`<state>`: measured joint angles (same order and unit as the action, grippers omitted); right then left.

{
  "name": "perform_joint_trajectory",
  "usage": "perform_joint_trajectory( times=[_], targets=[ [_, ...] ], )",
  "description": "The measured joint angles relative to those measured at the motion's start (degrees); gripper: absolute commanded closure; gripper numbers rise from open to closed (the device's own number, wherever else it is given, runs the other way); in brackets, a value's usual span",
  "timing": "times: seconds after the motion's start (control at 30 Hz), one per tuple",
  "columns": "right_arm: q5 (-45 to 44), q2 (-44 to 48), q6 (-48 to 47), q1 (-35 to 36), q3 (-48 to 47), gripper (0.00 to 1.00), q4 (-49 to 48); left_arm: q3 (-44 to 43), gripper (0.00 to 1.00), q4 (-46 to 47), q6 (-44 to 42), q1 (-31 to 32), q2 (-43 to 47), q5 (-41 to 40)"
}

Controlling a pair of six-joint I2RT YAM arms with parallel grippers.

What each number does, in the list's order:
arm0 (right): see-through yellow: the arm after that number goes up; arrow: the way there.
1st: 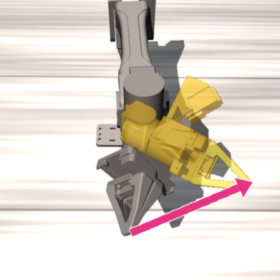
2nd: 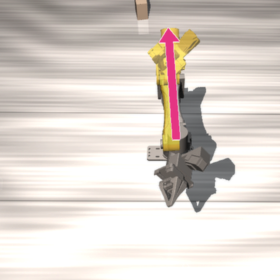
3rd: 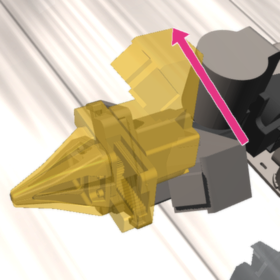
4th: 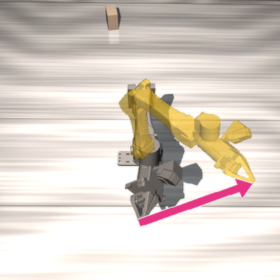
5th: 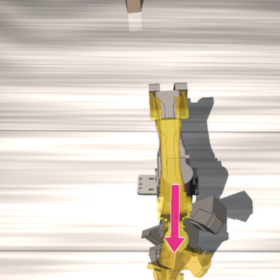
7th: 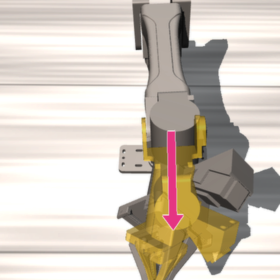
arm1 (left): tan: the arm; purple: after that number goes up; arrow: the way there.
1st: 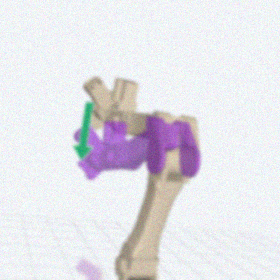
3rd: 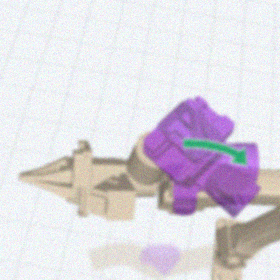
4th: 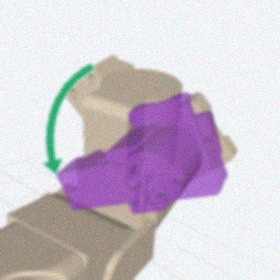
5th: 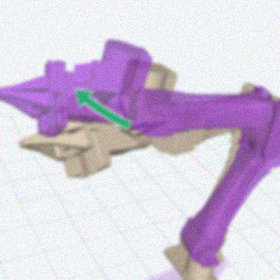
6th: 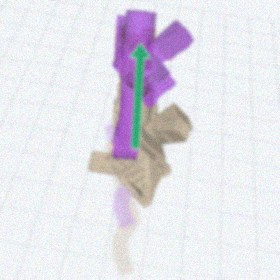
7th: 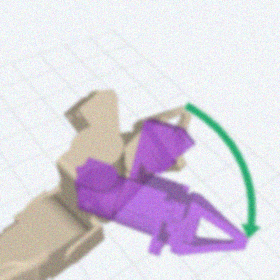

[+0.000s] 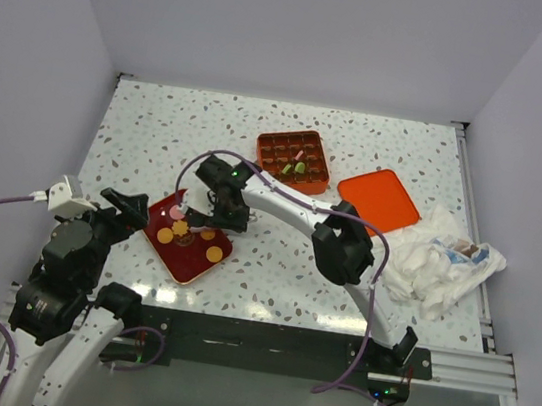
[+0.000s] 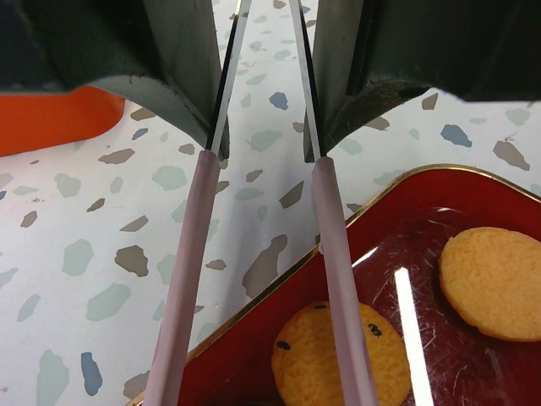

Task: Pack the cookies
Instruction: Pick up the fake cookies from the plate.

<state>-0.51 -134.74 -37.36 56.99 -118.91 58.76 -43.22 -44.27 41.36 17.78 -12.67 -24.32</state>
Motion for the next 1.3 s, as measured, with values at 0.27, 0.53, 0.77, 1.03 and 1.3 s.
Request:
perform_joint_trajectory(
  times=[0.27, 0.53, 0.77, 1.03, 1.3],
  targets=[
    [0.0, 0.0, 0.2, 0.0, 0.0, 0.59, 0.2, 0.0, 0.11, 0.0, 0.0, 0.0, 0.0, 0.0],
    [0.2, 0.0, 0.5, 0.0, 0.0, 0.81, 0.4, 0.0, 0.11, 0.0, 0.0, 0.0, 0.0, 0.0],
    [1.9, 0.9, 0.5, -0.4, 0.3, 0.90, 0.3, 0.0, 0.11, 0.0, -0.1, 0.0, 0.0, 0.0],
    [7.2, 9.6, 0.3, -3.6, 3.7, 0.95, 0.8, 0.0, 0.11, 0.0, -0.4, 0.0, 0.0, 0.0],
    [9.4, 17.2, -0.2, -10.6, 5.1, 0.96, 1.0, 0.0, 0.11, 0.3, -0.5, 0.0, -0.6, 0.0]
  ],
)
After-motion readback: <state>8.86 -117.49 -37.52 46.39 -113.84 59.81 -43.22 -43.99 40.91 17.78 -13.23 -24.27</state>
